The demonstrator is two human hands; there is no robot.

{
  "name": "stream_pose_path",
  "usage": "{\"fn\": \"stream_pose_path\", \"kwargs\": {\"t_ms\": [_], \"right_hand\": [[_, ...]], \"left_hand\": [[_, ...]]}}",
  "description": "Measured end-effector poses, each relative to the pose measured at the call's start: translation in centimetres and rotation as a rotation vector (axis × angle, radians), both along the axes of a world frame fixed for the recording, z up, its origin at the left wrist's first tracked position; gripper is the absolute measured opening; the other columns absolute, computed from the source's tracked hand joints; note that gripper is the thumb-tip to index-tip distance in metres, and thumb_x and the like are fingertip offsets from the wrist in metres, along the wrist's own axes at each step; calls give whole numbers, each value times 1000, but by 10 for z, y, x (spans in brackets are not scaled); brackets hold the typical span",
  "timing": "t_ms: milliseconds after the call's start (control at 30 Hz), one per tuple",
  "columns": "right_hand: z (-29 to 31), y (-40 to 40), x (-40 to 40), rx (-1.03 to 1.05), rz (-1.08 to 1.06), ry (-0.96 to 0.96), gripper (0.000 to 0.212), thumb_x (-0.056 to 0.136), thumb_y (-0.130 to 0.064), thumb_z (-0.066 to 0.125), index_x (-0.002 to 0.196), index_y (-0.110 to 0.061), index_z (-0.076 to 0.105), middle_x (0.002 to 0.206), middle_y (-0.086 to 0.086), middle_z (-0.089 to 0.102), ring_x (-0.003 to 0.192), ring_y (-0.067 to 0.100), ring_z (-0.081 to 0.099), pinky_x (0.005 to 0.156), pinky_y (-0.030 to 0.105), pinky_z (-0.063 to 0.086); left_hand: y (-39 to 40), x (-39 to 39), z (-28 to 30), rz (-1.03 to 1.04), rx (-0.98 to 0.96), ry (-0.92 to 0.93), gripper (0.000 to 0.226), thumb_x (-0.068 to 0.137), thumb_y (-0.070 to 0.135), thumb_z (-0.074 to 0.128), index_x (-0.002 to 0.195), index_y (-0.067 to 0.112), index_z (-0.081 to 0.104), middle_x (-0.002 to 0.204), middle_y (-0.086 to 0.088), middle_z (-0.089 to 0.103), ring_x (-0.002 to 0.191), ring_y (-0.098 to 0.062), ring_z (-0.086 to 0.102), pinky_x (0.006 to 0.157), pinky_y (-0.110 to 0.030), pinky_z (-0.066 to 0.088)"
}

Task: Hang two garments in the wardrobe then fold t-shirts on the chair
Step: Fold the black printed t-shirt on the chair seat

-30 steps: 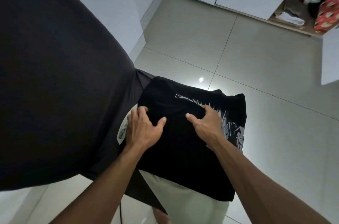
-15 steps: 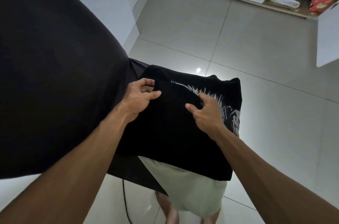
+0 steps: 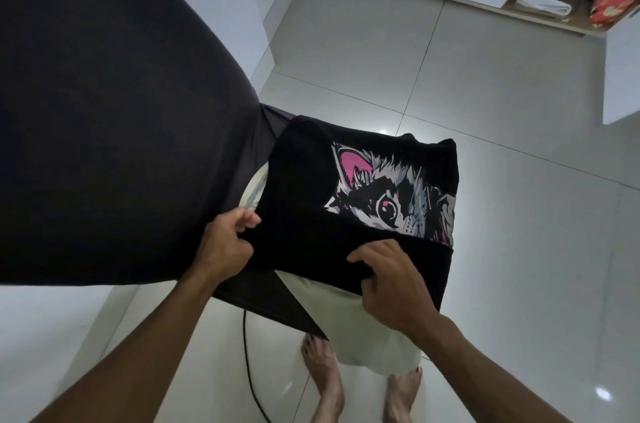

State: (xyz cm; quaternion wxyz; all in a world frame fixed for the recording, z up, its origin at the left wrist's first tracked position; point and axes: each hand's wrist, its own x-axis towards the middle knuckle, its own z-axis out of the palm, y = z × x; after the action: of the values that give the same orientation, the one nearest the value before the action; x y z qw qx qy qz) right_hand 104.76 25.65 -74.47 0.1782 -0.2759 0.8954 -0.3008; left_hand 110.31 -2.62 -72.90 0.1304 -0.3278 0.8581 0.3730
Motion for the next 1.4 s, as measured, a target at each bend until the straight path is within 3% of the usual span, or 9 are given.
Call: {"fn": "stream_pose_path", "kwargs": {"t_ms": [133,233,500,600,733,900,1033,1200,1400], "right_hand": [[-3,-16,-7,43,-317,-91,26,94,-30,63,118,-19,59,91,-6,61,83,14,60,71,37,57],[-4,-28,-14,75,-416,-212,37,93,-43,65,121,-23,51,83,-8,64,79,16,64,69,40,58],[-15,-36,-16,-54,-586,-327,17,94,-14,62,109,-23,58,68,-8,63,65,12,62,63,40,56],[-15,-34,-16,30,-520,-241,19,94,-29,66,110,-29,56,71,-11,59,69,8,60,63,33,54],[-14,-35,-23,183,-440,-205,9,99,-36,58,100,-27,59,88,-11,62,78,11,61,68,34,53],[-6,-34,-35,207,-427,-147,13,101,-38,53,98,-27,58,85,-12,62,74,10,59,65,32,51],[-1,-29,-46,182,-395,-109,20,98,-45,54,105,-26,54,84,-11,61,74,12,61,66,35,56],[-16,-7,-84,152,-434,60,26,98,-28,55,123,-20,59,118,-1,57,107,17,54,80,29,53],[-42,44,-138,249,-258,-138,44,104,-43,43,147,-39,32,164,-8,15,151,20,15,111,44,41]], "left_hand": [[19,-20,-11,-64,-137,99,24,84,18,66,106,28,63,87,13,63,92,-18,63,88,-48,54],[36,-40,-14,-37,-220,-5,38,89,39,68,123,24,59,101,9,65,105,-18,60,98,-48,47],[37,-60,-27,288,-73,26,27,89,14,67,110,27,58,83,8,67,90,-15,66,93,-48,54],[35,-57,-28,127,-116,129,34,86,17,72,114,30,57,76,10,62,83,-11,64,90,-49,54],[34,-54,-33,-301,-352,34,25,88,36,71,112,28,67,101,6,55,105,-15,55,97,-41,41],[32,-66,-25,-315,-433,80,13,92,31,67,101,24,73,100,4,55,104,-18,52,91,-39,39],[39,-77,-16,-388,-508,47,36,87,28,68,122,21,64,118,0,56,114,-22,51,97,-43,43],[72,-113,-10,-601,-448,162,44,96,33,57,139,22,53,140,-2,51,131,-23,46,112,-43,37],[124,-162,-32,-894,-313,-138,65,102,58,26,156,43,-5,165,6,-17,152,-20,-17,124,-52,0]]}}
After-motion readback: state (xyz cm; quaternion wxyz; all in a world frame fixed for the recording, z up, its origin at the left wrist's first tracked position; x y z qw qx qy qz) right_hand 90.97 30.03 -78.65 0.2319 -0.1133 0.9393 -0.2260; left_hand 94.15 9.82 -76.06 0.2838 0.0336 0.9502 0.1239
